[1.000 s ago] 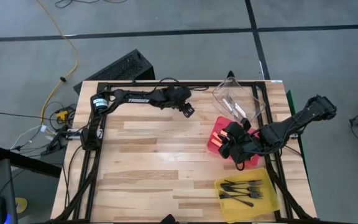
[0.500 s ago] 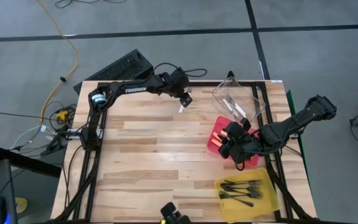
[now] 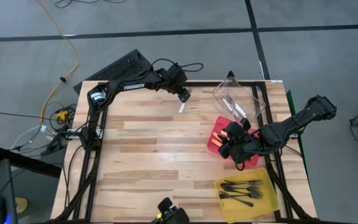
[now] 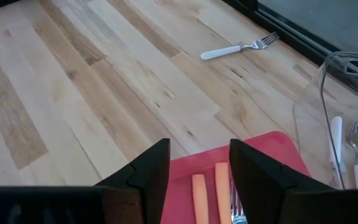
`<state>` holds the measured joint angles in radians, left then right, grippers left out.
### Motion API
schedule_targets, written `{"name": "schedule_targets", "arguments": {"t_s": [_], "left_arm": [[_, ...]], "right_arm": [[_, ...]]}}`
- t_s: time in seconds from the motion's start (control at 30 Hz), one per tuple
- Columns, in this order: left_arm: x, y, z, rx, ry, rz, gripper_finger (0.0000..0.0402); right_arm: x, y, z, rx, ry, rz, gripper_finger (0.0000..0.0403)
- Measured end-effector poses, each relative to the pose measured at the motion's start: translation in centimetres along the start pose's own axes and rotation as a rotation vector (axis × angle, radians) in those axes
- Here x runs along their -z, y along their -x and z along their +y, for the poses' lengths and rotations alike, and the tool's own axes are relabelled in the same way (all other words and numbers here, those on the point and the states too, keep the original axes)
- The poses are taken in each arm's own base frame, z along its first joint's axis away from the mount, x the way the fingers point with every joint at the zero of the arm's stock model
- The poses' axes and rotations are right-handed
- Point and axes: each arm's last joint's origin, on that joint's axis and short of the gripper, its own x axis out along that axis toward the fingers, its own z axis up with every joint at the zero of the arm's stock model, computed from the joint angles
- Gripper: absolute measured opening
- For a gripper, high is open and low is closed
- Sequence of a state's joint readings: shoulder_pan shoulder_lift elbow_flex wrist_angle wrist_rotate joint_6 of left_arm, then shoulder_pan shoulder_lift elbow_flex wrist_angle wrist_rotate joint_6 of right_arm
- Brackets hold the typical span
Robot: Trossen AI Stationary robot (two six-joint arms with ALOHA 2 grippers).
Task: Sort silverware by color (type)
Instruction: Put the white fork into the transparent bin
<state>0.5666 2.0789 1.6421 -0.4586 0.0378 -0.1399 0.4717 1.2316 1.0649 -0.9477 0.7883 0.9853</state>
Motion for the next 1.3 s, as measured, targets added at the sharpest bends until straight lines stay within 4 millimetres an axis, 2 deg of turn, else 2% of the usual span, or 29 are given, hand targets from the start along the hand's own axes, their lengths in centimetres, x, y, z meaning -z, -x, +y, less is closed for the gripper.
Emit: {"name": "schedule_targets", "arguments": {"t_s": [0.27, 0.4, 0.57, 0.83, 1.0, 1.1, 1.2, 1.3], "left_arm": [[0.0, 0.1, 1.4, -0.022, 0.042, 0.016, 0.0197], [0.5, 0.1, 1.6, -0.022, 0.030, 0.067, 0.0197], [0.5, 0.0, 1.6, -0.039, 0.015, 0.056, 0.0197], [0.5, -0.5, 1.3, -0.026, 0.033, 0.044, 0.0197], [1.6, -0.6, 0.2, 0.052, 0.000, 0.159, 0.0197], [2.0, 1.2, -0.8, 0.175, -0.038, 0.229, 0.0197], [1.5, 4.7, -1.9, 0.293, -0.060, 0.233, 0.0197], [1.3, 8.3, -3.2, 0.291, -0.125, 0.215, 0.0197]], "right_arm": [[-0.3, -0.2, -0.1, 0.037, -0.006, -0.054, 0.0191], [-1.4, -0.9, -0.3, 0.079, -0.014, -0.130, 0.0192], [-2.1, -1.6, -0.7, 0.090, -0.020, -0.122, 0.0192], [-2.1, -1.6, -0.7, 0.083, -0.017, -0.113, 0.0192], [-2.3, -1.7, -0.7, 0.085, -0.005, -0.116, 0.0192], [-2.9, -3.2, -0.5, 0.099, 0.049, -0.101, 0.0191], [-3.9, -5.0, -0.7, 0.089, 0.096, -0.085, 0.0186], [-5.5, -6.8, -1.1, 0.079, 0.091, -0.112, 0.0182]]}}
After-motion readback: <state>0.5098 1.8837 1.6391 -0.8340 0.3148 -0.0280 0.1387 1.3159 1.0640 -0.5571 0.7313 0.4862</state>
